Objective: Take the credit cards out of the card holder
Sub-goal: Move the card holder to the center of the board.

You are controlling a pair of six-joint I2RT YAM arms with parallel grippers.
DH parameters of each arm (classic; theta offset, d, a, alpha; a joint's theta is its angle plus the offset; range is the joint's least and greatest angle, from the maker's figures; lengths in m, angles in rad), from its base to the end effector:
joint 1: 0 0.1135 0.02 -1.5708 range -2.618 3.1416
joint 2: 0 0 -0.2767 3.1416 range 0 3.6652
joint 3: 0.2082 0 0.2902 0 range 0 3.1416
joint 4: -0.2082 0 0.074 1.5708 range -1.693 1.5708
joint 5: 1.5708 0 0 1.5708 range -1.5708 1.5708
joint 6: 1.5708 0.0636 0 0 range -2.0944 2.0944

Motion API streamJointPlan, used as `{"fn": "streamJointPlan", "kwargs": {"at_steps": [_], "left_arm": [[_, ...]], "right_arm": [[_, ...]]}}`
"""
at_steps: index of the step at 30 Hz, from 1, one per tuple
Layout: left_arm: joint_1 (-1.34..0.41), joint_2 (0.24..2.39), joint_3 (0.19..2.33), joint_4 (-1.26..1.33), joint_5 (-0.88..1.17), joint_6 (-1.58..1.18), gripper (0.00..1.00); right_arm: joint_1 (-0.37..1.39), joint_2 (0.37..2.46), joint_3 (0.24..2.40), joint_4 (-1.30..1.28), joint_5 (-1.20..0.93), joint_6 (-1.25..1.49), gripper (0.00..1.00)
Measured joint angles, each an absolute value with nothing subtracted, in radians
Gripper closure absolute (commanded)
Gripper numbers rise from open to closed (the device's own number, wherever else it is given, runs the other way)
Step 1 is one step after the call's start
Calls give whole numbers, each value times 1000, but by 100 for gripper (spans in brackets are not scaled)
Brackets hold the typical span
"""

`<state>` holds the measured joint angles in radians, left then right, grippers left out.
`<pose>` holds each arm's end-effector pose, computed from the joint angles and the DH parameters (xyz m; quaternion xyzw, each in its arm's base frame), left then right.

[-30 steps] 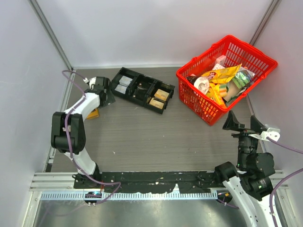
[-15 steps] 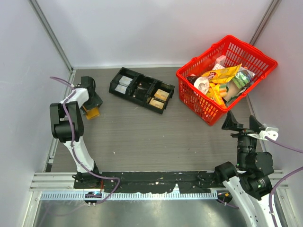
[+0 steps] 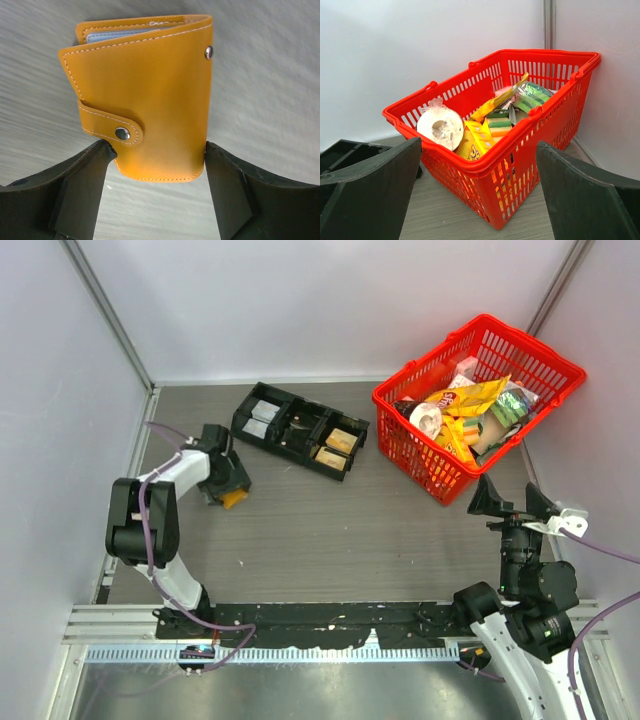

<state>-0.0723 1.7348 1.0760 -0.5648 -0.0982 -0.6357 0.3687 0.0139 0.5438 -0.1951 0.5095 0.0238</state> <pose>0.3726 -0.0207 0.1310 -0.2816 0.9427 -0.0145 0.1786 0.0861 0.0000 0.3552 0.1061 0.5876 0.0106 0.8021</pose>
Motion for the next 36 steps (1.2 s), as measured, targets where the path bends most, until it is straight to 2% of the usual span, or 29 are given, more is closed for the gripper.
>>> {"fn": "streamJointPlan", "kwargs": {"at_steps": [9,11,14,21,28,36], "left_arm": [[-398,1615,935,-521,-28,-763,20],[-513,1609,926,-479,-6,-840,17],[-596,1609,925,-452,9,-905,15],[-639,1496,929,-460,-36,-948,12],[-635,1365,940,-514,-146,-904,15],[-649,1382,853,-484,-151,-919,19]], "right_arm": [[369,15,544,-195,498,25,0],[369,26,544,-196,489,28,0],[369,41,546,-199,479,33,0],[369,156,633,-258,416,74,0],[369,418,829,-392,225,123,0],[369,721,973,-526,-22,188,0]]}}
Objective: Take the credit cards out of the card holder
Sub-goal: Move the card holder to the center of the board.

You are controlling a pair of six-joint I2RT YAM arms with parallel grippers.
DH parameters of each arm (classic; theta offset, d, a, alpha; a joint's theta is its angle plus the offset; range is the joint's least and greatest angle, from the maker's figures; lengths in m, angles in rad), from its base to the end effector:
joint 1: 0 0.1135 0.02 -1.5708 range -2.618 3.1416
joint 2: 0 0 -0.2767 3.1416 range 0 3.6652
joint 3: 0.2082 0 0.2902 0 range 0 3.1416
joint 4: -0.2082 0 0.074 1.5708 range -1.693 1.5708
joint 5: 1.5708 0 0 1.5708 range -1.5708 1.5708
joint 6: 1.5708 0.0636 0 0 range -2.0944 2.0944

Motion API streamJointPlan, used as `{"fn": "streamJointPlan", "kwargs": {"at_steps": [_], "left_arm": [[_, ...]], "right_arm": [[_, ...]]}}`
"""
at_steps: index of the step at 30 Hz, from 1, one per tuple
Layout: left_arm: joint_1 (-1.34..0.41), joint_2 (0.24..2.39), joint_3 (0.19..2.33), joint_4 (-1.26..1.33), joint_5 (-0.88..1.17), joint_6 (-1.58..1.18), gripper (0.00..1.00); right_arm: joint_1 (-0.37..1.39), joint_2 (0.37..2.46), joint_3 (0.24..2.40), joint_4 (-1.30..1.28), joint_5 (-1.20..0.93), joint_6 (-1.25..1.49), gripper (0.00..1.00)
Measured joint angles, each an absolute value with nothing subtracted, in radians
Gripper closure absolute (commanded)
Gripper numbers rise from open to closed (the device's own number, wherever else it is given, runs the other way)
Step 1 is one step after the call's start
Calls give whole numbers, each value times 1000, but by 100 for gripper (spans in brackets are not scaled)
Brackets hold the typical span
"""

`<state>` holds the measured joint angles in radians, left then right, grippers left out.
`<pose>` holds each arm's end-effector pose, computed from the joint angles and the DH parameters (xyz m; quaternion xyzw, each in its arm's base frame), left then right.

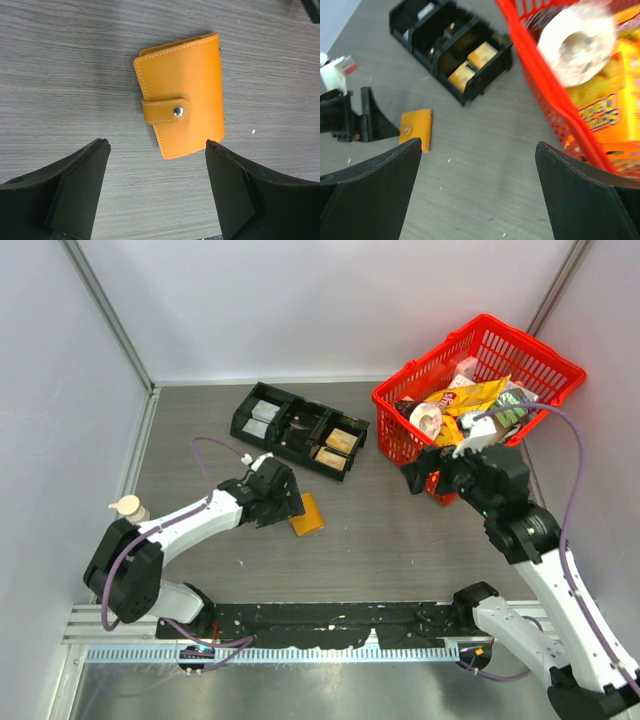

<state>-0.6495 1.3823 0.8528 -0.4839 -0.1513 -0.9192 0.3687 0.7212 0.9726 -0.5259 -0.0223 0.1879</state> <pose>0.2574 -0.1834 0.1775 -0.1495 0.9472 -0.1423 0.2455 0.1904 0.0751 0.3876 -0.0787 0.7933 0.1744 0.5780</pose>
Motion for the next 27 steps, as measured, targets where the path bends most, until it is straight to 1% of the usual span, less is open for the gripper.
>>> {"fn": "streamJointPlan", "kwargs": {"at_steps": [7,11,15,18,19,20,25,27], "left_arm": [[-708,1518,858,-458,-204,-918,26],[-739,1558,867,-451,-237,-921,32],[-763,1562,869,-440,-269,-928,39],[-770,1552,861,-437,-286,-933,42],[-771,1541,852,-440,-294,-932,42],[-771,1527,841,-444,-302,-933,42],[-771,1436,789,-480,-322,-934,39],[-771,1395,773,-479,-321,-938,38]], "right_arm": [[399,890,986,-575,-157,252,0],[508,926,986,-576,-158,289,0],[661,980,987,-540,-111,327,1],[762,1040,978,-481,-52,375,6],[786,1060,970,-459,-35,393,10],[801,1076,962,-440,-22,407,11],[830,1158,899,-340,30,479,26],[831,1192,875,-304,49,508,28]]}}
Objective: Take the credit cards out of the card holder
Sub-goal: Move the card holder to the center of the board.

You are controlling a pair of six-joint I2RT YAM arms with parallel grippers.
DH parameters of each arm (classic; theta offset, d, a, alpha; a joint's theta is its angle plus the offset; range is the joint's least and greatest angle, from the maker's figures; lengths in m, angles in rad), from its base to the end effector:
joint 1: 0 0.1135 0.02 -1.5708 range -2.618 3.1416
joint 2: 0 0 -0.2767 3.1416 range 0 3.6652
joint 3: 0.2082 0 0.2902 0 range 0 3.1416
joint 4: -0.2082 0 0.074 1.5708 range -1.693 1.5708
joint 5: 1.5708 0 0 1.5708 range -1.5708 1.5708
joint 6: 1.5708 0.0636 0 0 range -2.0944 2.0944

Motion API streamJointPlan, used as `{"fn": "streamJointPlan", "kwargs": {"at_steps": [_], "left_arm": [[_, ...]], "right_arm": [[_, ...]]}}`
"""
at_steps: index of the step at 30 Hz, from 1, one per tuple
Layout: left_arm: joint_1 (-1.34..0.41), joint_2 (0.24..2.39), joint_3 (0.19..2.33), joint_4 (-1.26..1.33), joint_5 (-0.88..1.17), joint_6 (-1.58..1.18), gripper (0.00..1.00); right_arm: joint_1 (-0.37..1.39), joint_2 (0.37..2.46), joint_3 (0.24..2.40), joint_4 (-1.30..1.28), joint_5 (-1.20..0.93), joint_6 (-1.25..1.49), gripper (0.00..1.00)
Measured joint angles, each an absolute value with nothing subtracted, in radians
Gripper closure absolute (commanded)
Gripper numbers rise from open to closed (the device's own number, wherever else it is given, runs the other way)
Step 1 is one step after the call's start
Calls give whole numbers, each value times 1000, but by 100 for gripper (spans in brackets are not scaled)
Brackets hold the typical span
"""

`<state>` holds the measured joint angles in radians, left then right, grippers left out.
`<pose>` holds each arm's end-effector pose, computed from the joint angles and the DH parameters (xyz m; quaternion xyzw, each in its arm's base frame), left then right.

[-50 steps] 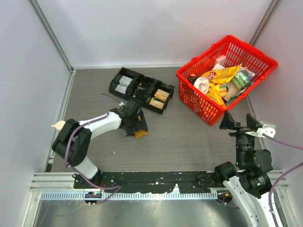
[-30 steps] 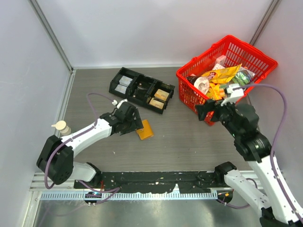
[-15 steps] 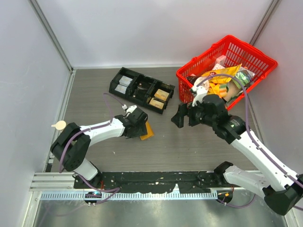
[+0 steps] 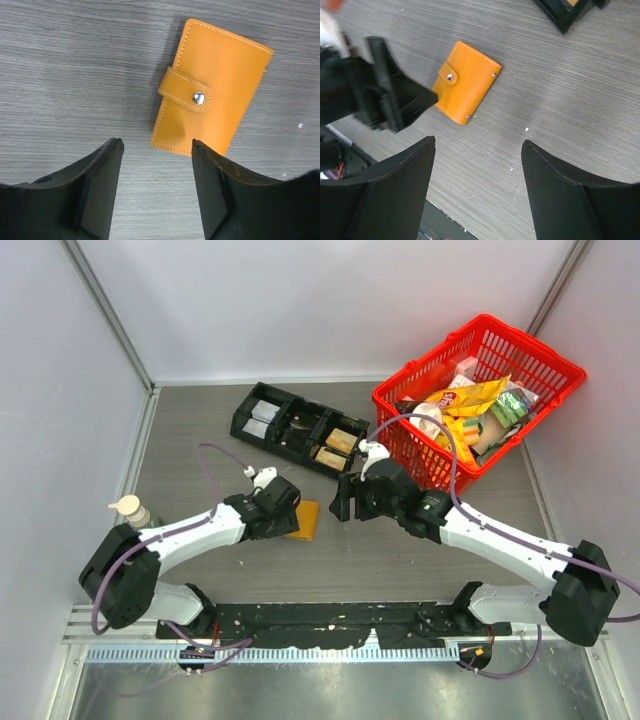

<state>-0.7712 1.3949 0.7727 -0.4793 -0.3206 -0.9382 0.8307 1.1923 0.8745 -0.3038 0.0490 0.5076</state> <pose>0.2277 -0.1934 0.1494 -0.1171 0.9537 -0.0712 0.2678 0.2168 0.2327 0.2588 -0.1320 0.8794 0.2663 0.3718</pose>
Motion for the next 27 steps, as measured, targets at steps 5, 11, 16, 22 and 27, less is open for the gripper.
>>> {"fn": "streamJointPlan", "kwargs": {"at_steps": [5,11,16,22,27], "left_arm": [[-770,1286,735,-446,-310,-946,37],[-720,1308,734,-349,-246,-943,38],[-686,1398,730,-293,-206,-943,42],[-685,1436,689,-246,-169,-967,57],[-685,1430,656,-188,-133,-1002,68]], "right_arm": [[831,1235,800,-199,89,587,33],[832,1300,701,-11,74,715,36],[834,1393,647,117,38,803,37],[834,1510,629,237,-11,875,37],[835,1594,628,310,-46,902,37]]}}
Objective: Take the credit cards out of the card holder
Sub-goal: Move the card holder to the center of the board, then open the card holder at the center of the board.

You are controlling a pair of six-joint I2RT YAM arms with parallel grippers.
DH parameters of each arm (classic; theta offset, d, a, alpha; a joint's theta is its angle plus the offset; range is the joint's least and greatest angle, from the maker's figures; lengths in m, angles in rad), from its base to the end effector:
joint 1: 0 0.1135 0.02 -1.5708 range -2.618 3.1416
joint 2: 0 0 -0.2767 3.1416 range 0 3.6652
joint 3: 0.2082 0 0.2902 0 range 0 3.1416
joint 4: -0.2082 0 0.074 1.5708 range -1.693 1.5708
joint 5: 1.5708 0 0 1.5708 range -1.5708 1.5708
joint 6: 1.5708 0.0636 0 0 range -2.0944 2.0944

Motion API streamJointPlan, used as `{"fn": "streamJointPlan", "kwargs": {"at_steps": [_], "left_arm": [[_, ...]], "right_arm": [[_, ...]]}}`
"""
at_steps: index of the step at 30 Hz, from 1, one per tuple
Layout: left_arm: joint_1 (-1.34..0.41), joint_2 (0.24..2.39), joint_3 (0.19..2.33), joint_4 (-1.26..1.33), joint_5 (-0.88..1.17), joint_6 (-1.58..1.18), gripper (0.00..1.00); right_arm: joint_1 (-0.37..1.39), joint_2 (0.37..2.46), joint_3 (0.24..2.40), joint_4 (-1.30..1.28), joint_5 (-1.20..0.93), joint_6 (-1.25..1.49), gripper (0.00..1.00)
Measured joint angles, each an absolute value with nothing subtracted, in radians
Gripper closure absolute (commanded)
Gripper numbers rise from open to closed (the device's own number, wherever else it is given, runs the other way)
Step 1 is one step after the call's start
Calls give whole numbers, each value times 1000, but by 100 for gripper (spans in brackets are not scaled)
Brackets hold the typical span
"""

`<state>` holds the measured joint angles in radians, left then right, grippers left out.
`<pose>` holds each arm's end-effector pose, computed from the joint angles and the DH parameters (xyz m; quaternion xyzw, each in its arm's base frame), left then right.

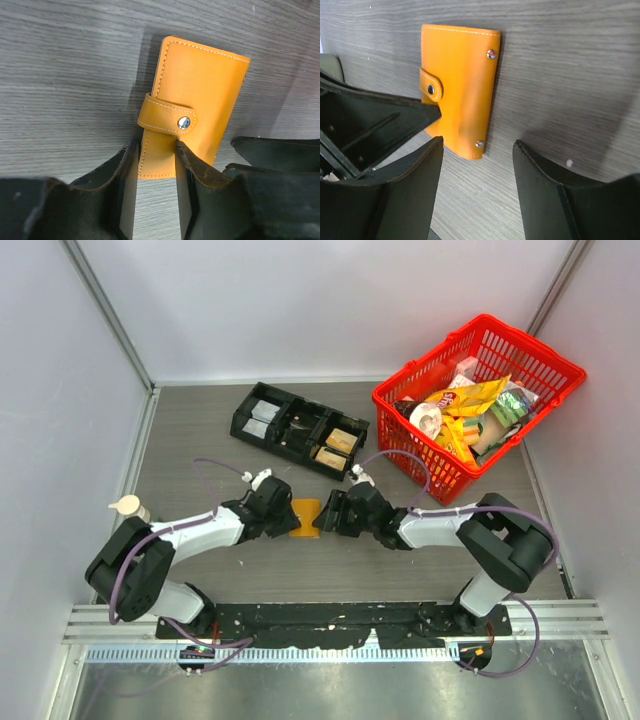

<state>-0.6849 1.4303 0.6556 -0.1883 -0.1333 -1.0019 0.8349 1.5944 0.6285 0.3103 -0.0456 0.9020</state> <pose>0.2411 -0.1860 0.1192 -0.1699 0.9370 -0.1808 0.2460 0.2303 0.2587 0.1068 0.0200 0.8967 0.3504 0.2697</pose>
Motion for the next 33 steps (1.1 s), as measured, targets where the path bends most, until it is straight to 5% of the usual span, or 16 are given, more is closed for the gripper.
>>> {"fn": "streamJointPlan", "kwargs": {"at_steps": [18,23,26,28,33], "left_arm": [[-685,1318,509,-89,-57,-1143,78],[-685,1320,508,-88,-57,-1148,78],[-685,1320,509,-90,-63,-1148,76],[-685,1319,517,-105,-73,-1143,71],[-709,1312,558,-210,-121,-1103,50]], "right_arm": [[834,1726,711,394,-97,892,47],[826,1755,735,388,-110,844,67],[817,1768,738,389,-120,820,91],[815,1773,738,392,-126,816,99],[823,1774,738,395,-141,804,99]]}}
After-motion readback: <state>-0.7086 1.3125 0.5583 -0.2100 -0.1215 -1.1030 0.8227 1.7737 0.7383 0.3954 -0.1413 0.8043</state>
